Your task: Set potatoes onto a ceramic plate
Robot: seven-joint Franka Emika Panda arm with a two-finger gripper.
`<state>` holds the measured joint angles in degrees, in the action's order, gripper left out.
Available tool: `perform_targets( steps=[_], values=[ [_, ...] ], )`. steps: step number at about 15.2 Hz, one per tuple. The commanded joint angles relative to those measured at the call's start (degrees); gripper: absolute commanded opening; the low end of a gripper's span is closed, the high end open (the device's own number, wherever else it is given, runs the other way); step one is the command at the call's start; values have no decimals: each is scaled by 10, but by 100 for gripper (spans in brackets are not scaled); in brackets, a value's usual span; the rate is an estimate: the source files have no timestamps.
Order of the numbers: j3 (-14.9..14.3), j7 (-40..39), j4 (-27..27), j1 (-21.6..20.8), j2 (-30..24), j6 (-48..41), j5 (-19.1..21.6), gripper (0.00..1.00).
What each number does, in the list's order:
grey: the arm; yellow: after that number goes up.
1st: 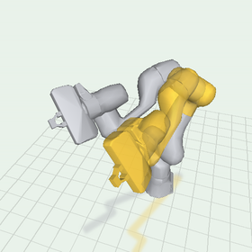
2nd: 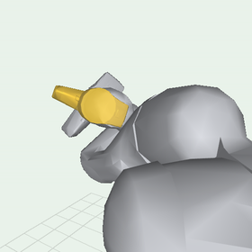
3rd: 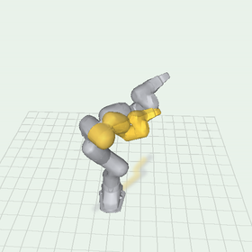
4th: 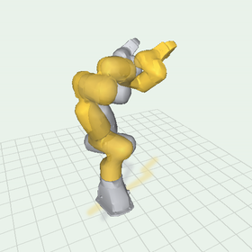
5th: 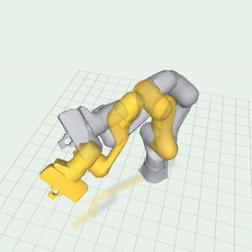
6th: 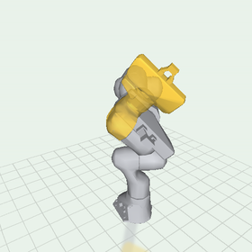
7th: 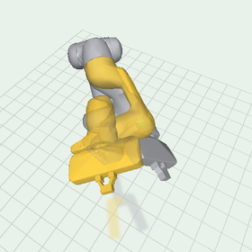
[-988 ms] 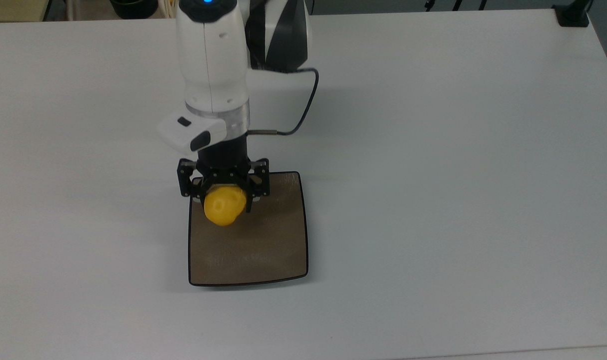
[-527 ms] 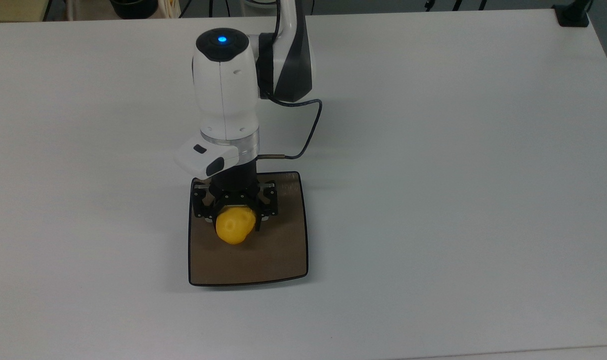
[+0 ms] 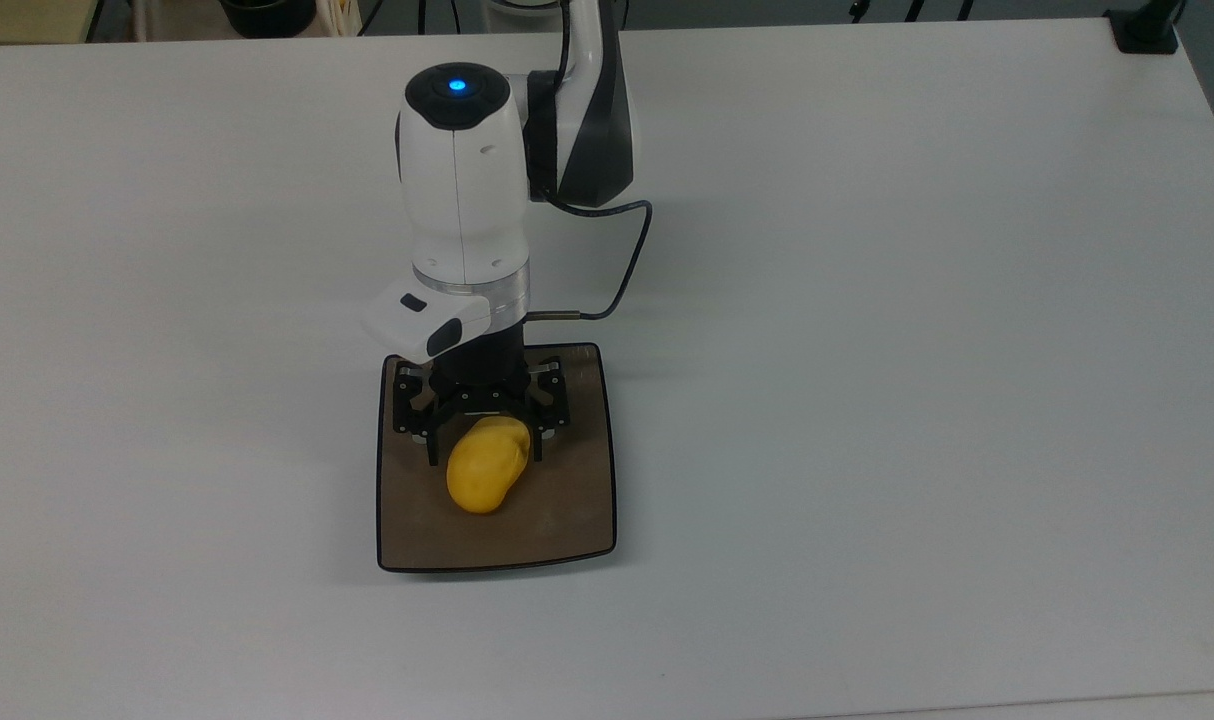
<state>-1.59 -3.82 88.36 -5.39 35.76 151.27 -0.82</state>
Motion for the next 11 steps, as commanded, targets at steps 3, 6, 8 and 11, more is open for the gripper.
perform_targets(
  steps=[3,6,8,11],
  values=[
    [-1,-10,21,-8,-30,0,5,100],
    [-1,-9,60,-12,-88,-30,5,100],
    [-1,-9,60,-9,-139,-120,6,100],
    [-4,-8,60,-7,-209,-241,6,100]
  ],
)
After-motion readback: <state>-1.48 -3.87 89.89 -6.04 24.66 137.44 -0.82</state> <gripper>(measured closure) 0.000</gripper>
